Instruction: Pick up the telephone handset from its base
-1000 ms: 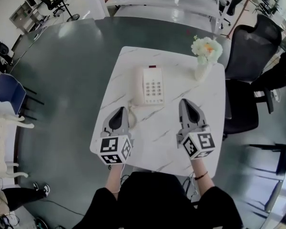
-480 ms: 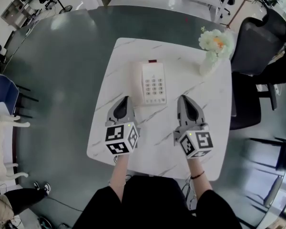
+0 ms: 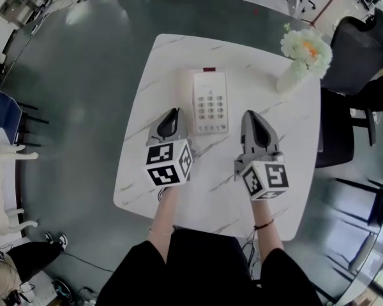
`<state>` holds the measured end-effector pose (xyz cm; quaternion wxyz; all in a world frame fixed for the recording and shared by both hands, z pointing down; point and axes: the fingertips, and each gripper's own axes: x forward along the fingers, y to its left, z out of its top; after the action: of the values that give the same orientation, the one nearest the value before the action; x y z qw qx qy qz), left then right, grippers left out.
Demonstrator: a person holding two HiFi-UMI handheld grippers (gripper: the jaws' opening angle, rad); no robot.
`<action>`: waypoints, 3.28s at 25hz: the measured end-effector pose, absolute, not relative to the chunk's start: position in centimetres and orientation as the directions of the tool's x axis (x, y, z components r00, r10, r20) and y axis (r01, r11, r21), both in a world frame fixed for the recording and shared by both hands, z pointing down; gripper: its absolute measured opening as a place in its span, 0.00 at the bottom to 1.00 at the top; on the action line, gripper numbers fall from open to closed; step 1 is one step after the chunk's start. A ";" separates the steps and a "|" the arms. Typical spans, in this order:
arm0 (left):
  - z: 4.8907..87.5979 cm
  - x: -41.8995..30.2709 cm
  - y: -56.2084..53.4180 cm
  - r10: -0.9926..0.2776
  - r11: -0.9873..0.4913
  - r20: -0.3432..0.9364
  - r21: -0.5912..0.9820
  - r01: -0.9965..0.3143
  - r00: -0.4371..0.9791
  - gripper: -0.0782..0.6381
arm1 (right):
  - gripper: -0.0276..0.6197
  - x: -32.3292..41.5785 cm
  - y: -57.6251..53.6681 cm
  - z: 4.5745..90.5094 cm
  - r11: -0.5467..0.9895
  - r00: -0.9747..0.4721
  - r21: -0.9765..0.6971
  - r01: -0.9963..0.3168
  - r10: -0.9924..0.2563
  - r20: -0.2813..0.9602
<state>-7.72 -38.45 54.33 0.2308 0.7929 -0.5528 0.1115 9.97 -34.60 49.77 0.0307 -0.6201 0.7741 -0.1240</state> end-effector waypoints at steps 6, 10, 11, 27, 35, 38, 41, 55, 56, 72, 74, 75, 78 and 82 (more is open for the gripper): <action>55.8 -6.9 -40.3 -0.805 -0.274 0.465 0.258 -0.927 0.368 0.24 | 0.03 10.0 -35.7 50.7 0.193 -0.226 -0.242 -0.951 -0.967 0.118; 57.1 -6.3 -41.3 -0.785 -0.269 0.497 0.262 -0.927 0.369 0.34 | 0.03 10.1 -36.0 51.3 0.186 -0.223 -0.250 -0.950 -0.967 0.127; 57.5 -6.2 -41.5 -0.780 -0.265 0.507 0.263 -0.927 0.367 0.36 | 0.03 10.2 -36.0 51.4 0.184 -0.221 -0.252 -0.950 -0.967 0.129; 61.0 -5.2 -43.4 -0.713 -0.262 0.621 0.193 -0.946 0.324 0.46 | 0.03 10.9 -36.0 52.8 0.161 -0.208 -0.276 -0.948 -0.967 0.150; 61.4 -5.1 -43.5 -0.703 -0.234 0.653 0.162 -0.959 0.282 0.43 | 0.03 11.3 -35.8 52.9 0.152 -0.201 -0.278 -0.949 -0.967 0.156; 61.4 -5.2 -43.5 -0.710 -0.211 0.647 0.179 -0.961 0.276 0.42 | 0.03 11.4 -35.7 53.0 0.153 -0.202 -0.275 -0.949 -0.967 0.158; 61.4 -5.2 -43.6 -0.712 -0.191 0.647 0.193 -0.962 0.271 0.41 | 0.03 11.6 -35.7 53.0 0.152 -0.201 -0.272 -0.950 -0.967 0.159; 60.1 -5.5 -43.2 -0.739 -0.192 0.600 0.248 -0.949 0.307 0.40 | 0.03 12.4 -34.8 52.0 0.146 -0.190 -0.251 -0.957 -0.969 0.158; 59.9 -5.5 -43.1 -0.742 -0.195 0.595 0.251 -0.948 0.310 0.40 | 0.03 12.4 -34.7 51.8 0.148 -0.190 -0.250 -0.957 -0.970 0.154; 54.5 -6.1 -40.2 -0.793 -0.245 0.487 0.296 -0.923 0.367 0.40 | 0.03 12.8 -33.0 48.7 0.165 -0.198 -0.234 -0.958 -0.972 0.124; 53.6 -6.3 -39.6 -0.800 -0.252 0.471 0.297 -0.921 0.371 0.40 | 0.03 12.7 -32.9 48.2 0.177 -0.209 -0.231 -0.957 -0.971 0.119; 53.1 -6.4 -39.4 -0.803 -0.255 0.464 0.299 -0.919 0.374 0.40 | 0.03 12.6 -32.8 48.0 0.183 -0.214 -0.229 -0.956 -0.970 0.117; 51.3 -6.7 -38.6 -0.812 -0.261 0.440 0.316 -0.912 0.385 0.40 | 0.03 12.5 -32.5 46.9 0.206 -0.234 -0.224 -0.953 -0.966 0.107; 49.0 -7.3 -37.9 -0.826 -0.277 0.404 0.318 -0.907 0.393 0.40 | 0.03 12.2 -32.3 45.5 0.233 -0.257 -0.210 -0.949 -0.962 0.093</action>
<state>-7.32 -37.89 49.03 0.2545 0.7950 -0.5449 0.0794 12.22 -32.25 45.50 0.0279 -0.6089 0.7847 -0.1123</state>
